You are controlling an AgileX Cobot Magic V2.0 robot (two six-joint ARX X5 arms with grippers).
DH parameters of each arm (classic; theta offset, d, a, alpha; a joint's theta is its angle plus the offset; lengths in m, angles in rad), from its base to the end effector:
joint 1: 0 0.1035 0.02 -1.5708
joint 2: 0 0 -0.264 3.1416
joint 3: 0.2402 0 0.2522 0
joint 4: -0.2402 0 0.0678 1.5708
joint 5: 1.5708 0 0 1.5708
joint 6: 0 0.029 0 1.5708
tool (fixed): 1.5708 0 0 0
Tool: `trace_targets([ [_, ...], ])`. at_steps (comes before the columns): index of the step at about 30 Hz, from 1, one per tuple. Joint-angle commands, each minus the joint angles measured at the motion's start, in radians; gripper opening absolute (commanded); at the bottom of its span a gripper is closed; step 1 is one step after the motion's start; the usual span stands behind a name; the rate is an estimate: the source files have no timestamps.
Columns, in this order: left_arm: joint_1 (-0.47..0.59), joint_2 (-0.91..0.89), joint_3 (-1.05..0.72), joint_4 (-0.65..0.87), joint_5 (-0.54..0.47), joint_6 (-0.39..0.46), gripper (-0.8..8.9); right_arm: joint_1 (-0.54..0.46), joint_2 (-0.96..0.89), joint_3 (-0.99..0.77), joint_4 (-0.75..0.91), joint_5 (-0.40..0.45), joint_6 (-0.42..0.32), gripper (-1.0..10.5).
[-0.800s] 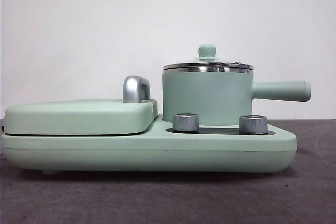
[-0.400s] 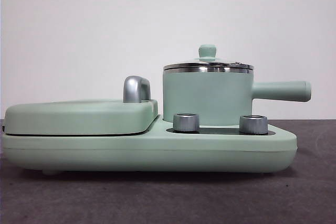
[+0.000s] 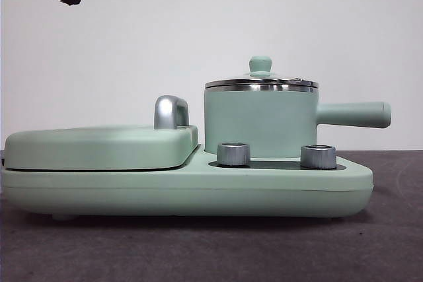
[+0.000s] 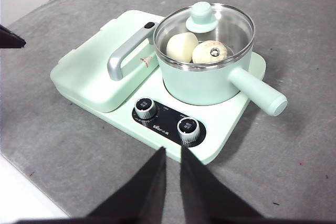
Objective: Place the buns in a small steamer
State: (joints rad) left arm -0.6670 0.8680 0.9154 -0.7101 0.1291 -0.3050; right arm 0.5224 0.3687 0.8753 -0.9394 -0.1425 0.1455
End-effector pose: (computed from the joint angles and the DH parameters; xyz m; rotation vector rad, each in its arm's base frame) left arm 0.1292 -0.1064 0.3171 -0.0981 0.7635 -0.6570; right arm 0.0382 0.0267 0.3295 0.0548 0.4792 0.6210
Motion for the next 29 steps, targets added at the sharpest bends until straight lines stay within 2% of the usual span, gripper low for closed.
trace_targets([
  [1, -0.008, 0.005, 0.017, 0.008, -0.002, 0.000, 0.20, 0.005, 0.001, 0.007, 0.013, 0.004, -0.008, 0.2],
  [10, -0.001, -0.007, 0.008, 0.021, -0.002, 0.001, 0.20, 0.005, 0.001, 0.007, 0.013, 0.012, -0.008, 0.2],
  [14, 0.052, -0.082, -0.090, 0.172, 0.018, 0.002, 0.20, 0.005, 0.001, 0.008, 0.020, 0.012, -0.008, 0.2],
  [15, 0.074, -0.120, -0.139, 0.233, 0.030, 0.016, 0.19, 0.005, 0.001, 0.008, 0.020, 0.012, -0.008, 0.2],
  [17, 0.144, -0.201, -0.243, 0.349, 0.028, 0.098, 0.19, 0.005, 0.001, 0.008, 0.020, 0.012, -0.008, 0.2],
  [19, 0.231, -0.293, -0.344, 0.398, 0.027, 0.149, 0.19, 0.005, 0.001, 0.008, 0.020, 0.012, -0.008, 0.2],
  [24, 0.437, -0.533, -0.582, 0.418, -0.024, 0.196, 0.20, 0.005, 0.001, 0.008, 0.020, 0.012, -0.008, 0.2],
  [29, 0.539, -0.689, -0.779, 0.502, -0.074, 0.207, 0.20, 0.005, 0.001, 0.008, 0.020, 0.012, -0.008, 0.2],
])
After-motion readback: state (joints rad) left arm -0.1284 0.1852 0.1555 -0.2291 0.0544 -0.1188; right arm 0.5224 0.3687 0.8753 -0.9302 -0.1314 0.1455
